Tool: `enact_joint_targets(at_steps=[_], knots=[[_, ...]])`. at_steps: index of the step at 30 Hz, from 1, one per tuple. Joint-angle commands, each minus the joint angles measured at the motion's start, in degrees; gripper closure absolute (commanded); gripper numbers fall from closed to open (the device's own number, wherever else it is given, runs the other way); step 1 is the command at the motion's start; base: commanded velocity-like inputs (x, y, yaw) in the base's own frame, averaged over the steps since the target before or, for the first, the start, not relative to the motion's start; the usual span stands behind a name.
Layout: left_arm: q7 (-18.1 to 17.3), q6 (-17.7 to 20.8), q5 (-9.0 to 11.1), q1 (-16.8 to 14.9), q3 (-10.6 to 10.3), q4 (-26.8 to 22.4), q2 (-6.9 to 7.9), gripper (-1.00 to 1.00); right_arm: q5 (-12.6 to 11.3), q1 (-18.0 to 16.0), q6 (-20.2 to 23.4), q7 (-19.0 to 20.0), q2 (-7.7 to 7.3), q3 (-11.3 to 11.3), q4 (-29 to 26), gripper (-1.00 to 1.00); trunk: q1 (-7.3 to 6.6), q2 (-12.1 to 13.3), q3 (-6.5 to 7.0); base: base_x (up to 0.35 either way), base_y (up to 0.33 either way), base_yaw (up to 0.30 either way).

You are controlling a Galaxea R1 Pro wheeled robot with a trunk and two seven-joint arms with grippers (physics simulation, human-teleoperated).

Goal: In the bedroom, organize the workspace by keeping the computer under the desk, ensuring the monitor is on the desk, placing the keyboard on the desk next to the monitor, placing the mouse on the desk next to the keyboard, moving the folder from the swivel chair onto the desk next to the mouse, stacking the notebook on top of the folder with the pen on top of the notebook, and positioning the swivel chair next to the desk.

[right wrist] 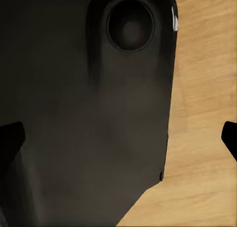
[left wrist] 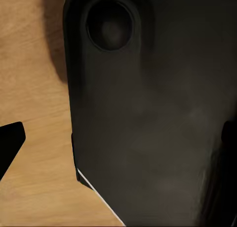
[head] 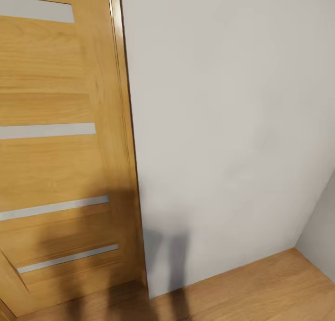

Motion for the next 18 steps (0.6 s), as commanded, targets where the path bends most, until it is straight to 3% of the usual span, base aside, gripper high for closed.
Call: enact_joint_targets(at_steps=[1,4,9,18], knots=[[0.1,0.2,-0.2,0.1,0.0,-0.3,-0.33,-1.00,0.3,-0.3,0.2,-0.1,0.33,0.1,-0.3,-1.00,-0.22,0.4,0.15,0.000,0.000,0.000],[0.1,0.4,-0.3,0.1,0.0,-1.2,-1.30,-1.00,0.3,-0.4,0.7,0.0,1.30,0.1,-0.6,-1.00,-0.87,1.6,0.69,0.000,0.000,0.000],[0.2,0.5,-0.4,0.1,-0.1,-1.4,-2.63,-1.00,0.3,-0.4,0.7,0.1,1.42,0.1,-0.6,-1.00,-1.97,3.6,1.59,0.000,0.000,0.000],[0.2,0.5,-0.4,0.1,0.0,-1.5,-3.06,-1.00,0.2,-0.4,0.1,0.1,1.41,0.1,-0.5,-1.00,-3.95,7.2,3.21,0.000,0.000,0.000]])
